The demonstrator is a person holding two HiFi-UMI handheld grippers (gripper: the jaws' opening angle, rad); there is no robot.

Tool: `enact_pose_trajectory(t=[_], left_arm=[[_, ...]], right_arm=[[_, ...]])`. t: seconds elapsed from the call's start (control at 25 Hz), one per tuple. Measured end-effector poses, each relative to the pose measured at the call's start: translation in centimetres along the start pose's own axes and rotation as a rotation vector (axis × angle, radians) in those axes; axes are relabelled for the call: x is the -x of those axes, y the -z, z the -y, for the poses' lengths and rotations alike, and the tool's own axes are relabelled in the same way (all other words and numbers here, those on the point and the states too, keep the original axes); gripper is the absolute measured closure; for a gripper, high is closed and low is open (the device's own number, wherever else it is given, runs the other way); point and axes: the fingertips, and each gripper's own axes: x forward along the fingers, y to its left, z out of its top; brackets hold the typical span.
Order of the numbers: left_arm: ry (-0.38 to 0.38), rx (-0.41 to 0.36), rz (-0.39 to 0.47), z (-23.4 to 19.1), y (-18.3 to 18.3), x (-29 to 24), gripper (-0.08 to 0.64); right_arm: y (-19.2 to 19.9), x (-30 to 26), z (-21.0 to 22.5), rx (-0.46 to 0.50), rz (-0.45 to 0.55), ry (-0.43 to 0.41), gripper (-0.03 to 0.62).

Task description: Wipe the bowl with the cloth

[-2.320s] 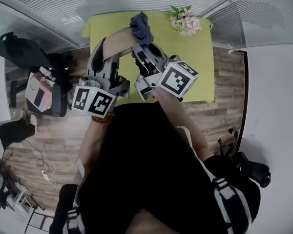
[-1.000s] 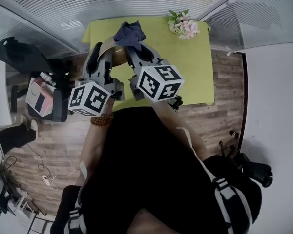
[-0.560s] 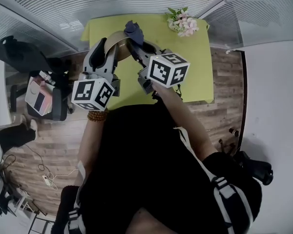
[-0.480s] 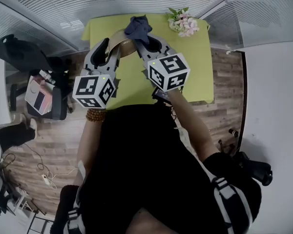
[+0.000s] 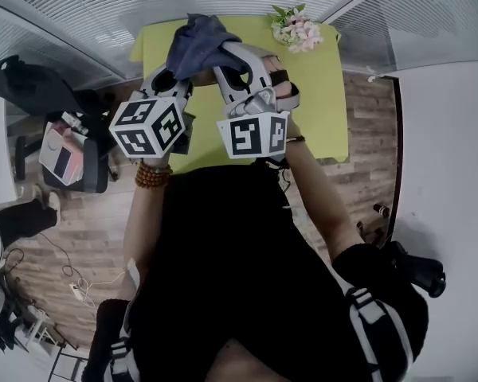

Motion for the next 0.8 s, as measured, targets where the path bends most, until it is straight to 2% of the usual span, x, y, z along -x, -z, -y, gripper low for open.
enact_pose_trajectory(t=[0.12,0.2,0.32,0.52,0.6,0.68,0.8], left_arm=[[0.046,0.192,0.068,0.0,-0.4,0.4,0.514],[0.069,0.279,0.118,0.0,-0.9,0.8,0.514],[0.053,0.296,0.178,-0.2,-1.8,1.5,0.511],[0.001,0.324,0.275,-1.0,-2.4,2.5,0.497],[-0.005,0.359,0.321,-1.3,-2.5,2.9,0.495],[0.001,0.391,0.356,-1.4,-2.8,3.1,0.494],[0.034,0.476,0.376,-1.8,-2.5,2.9,0.491]], right_arm=[[-0.3,0.1,0.7,-0.167,0.023,0.012,0.550],[-0.4,0.1,1.1,-0.262,0.031,0.017,0.545],[0.2,0.0,1.3,-0.385,0.036,0.026,0.549],[1.8,0.0,0.4,-0.694,-0.009,0.038,0.548],[2.8,0.0,-0.4,-0.872,-0.038,0.038,0.552],[4.2,0.0,-1.5,-1.120,-0.054,0.014,0.561],[5.1,-0.6,-2.6,-1.451,-0.020,-0.096,0.561]])
